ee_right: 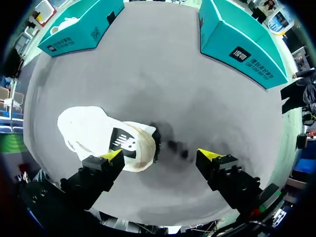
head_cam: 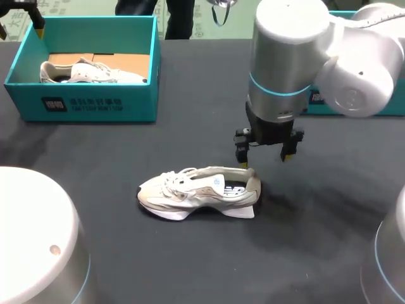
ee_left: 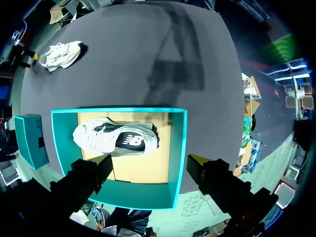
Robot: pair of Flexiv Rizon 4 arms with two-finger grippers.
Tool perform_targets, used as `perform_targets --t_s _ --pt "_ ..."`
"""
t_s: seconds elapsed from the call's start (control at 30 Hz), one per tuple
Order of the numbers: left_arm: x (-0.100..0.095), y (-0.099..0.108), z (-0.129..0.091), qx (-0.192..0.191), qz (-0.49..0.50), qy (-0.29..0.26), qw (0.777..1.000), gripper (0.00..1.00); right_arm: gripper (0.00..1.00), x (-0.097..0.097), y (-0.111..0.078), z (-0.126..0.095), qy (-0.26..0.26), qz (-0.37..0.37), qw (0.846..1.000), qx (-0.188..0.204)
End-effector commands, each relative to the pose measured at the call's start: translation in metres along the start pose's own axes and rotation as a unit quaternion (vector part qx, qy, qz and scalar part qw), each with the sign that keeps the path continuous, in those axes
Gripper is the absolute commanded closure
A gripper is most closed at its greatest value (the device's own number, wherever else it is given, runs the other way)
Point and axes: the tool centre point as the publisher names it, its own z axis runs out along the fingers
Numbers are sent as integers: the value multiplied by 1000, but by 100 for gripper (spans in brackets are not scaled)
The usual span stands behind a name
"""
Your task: Take the shoe out of the shoebox, open the shoe tongue, remove and reinsert the insole, then place the shoe into the shoebox
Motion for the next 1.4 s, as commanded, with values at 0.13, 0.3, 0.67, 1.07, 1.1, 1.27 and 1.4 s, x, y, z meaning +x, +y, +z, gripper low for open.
perform_targets --t_s 0.13,0.3,0.67,1.07,1.1,1.27,1.4 --pt "0 -1 0 -1 0 1 1000 0 0 -33 -12 -8 180 -116 973 -88" --pt "0 -1 0 -1 0 1 1000 0 0 -33 -12 -8 180 -116 973 -88" --pt "0 -1 0 -1 0 1 1000 0 0 -81 -19 2 314 -254 894 -193" --pt "0 -1 0 -1 0 1 1000 0 0 -79 -21 21 290 -323 877 -205" --pt "0 -1 0 -1 0 1 1000 0 0 -79 -21 21 290 -323 877 -205" --pt "0 -1 0 -1 0 1 1000 0 0 -79 -21 21 290 -323 877 -205" --pt "0 -1 0 -1 0 1 1000 0 0 -79 -21 21 290 -323 877 -205"
